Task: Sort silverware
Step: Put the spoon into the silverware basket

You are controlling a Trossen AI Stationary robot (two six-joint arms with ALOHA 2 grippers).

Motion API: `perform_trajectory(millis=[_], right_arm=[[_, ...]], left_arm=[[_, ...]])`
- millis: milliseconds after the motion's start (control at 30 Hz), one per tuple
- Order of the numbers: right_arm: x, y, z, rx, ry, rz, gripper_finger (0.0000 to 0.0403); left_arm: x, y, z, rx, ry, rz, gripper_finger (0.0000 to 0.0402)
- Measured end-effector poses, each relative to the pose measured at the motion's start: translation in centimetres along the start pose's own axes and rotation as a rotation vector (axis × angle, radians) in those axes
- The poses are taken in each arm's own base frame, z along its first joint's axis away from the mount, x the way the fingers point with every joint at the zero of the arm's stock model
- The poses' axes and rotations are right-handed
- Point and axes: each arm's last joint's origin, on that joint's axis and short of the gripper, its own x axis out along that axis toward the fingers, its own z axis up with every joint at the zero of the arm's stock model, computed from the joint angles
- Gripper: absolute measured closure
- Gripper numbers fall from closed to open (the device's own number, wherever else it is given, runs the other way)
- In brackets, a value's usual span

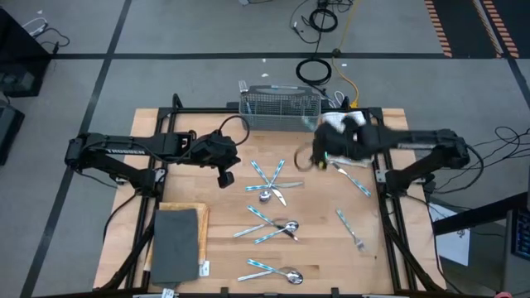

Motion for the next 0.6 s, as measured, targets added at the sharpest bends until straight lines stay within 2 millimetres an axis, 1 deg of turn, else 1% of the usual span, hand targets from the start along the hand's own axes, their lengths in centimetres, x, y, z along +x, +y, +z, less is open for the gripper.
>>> perform_trajectory(millis=[67,133,200,267,333,433,500,600], right_arm=[[0.3,-1.9,1.2,-0.106,0.006,-0.113,0.0403],[0.5,-3.5,2.3,-0.206,-0.003,-0.221,0.0403],[0.8,-4.6,3.3,-0.317,-0.001,-0.329,0.0403],[1.5,-5.2,4.1,-0.46,0.03,-0.446,0.0403],[2.5,-5.4,4.5,-0.661,0.109,-0.543,0.0403],[4.5,-4.8,5.3,-0.928,0.233,-0.656,0.0403],[6.0,-4.1,6.1,-1.026,0.271,-0.706,0.0403],[8.2,-2.6,7.1,-1.131,0.29,-0.706,0.0403]], left_arm=[[0.0,0.0,0.0,-0.001,0.0,0.002,0.0393],[0.0,0.0,0.0,-0.001,-0.003,0.016,0.0393],[0.0,0.1,0.0,-0.002,-0.006,0.036,0.0393],[0.0,0.2,0.0,-0.014,-0.009,0.056,0.0393],[0.0,0.2,0.0,-0.029,-0.014,0.081,0.0393],[0.0,0.3,0.0,-0.053,-0.019,0.104,0.0393],[0.0,0.3,0.1,-0.054,-0.02,0.111,0.0393],[0.0,0.4,0.1,-0.054,-0.022,0.123,0.0393]])
